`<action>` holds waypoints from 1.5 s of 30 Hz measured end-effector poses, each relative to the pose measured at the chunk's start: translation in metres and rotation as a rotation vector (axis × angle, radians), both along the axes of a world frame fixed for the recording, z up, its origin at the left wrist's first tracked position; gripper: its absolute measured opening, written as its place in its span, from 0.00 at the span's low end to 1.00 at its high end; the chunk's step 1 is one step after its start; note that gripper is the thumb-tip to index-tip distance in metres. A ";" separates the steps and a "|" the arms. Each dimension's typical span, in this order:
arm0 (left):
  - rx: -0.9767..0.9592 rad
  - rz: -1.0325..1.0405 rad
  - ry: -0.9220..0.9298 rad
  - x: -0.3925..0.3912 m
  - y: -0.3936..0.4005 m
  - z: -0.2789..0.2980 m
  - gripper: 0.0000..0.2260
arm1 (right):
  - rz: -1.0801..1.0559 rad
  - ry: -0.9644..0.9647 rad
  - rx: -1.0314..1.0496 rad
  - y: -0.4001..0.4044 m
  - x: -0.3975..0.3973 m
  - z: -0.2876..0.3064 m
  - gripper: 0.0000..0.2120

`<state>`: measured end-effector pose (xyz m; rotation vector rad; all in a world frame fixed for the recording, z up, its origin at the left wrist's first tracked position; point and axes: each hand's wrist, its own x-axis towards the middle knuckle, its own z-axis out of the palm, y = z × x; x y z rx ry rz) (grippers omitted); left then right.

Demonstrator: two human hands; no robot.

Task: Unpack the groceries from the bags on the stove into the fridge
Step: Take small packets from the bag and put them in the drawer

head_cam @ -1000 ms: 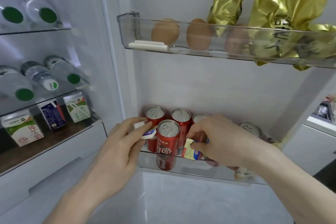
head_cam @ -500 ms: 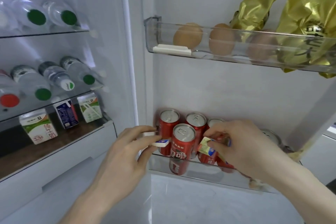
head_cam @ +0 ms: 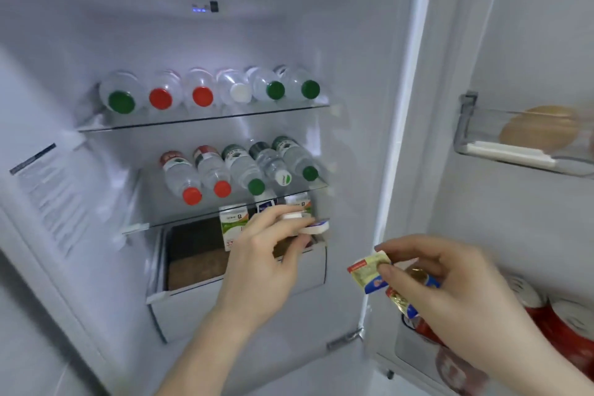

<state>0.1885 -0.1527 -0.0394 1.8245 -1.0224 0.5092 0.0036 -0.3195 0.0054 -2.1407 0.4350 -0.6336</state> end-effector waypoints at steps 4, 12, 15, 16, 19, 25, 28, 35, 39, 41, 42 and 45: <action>-0.042 0.109 0.024 0.021 0.022 0.001 0.10 | 0.075 -0.017 0.080 0.008 0.032 -0.006 0.09; -0.060 0.096 0.109 0.034 0.038 -0.016 0.11 | 0.109 0.009 0.207 0.005 0.051 -0.027 0.07; 0.006 0.131 0.137 0.044 0.031 -0.047 0.10 | 0.139 0.028 0.250 0.012 0.064 -0.037 0.07; 0.045 0.173 0.142 0.050 0.030 -0.062 0.10 | 0.150 0.044 0.265 0.016 0.070 -0.044 0.07; 0.128 0.344 0.157 0.078 0.036 -0.110 0.11 | 0.162 0.095 0.284 0.031 0.089 -0.067 0.07; 0.250 0.564 0.190 0.139 0.068 -0.176 0.12 | 0.180 0.162 0.318 0.053 0.120 -0.104 0.05; 0.242 0.598 0.197 0.158 0.072 -0.185 0.13 | 0.192 0.171 0.340 0.061 0.130 -0.111 0.05; 0.299 0.582 0.269 0.167 0.069 -0.181 0.13 | 0.182 0.218 0.374 0.065 0.145 -0.130 0.05; 0.331 0.595 0.262 0.164 0.070 -0.180 0.13 | 0.175 0.211 0.398 0.064 0.150 -0.138 0.04; 0.367 0.607 0.264 0.164 0.072 -0.179 0.13 | 0.170 0.212 0.415 0.063 0.154 -0.142 0.04; 0.380 0.610 0.270 0.163 0.073 -0.178 0.14 | 0.166 0.208 0.430 0.063 0.157 -0.143 0.04; 0.323 0.627 0.267 0.153 0.074 -0.170 0.14 | 0.144 0.191 0.501 0.063 0.166 -0.150 0.05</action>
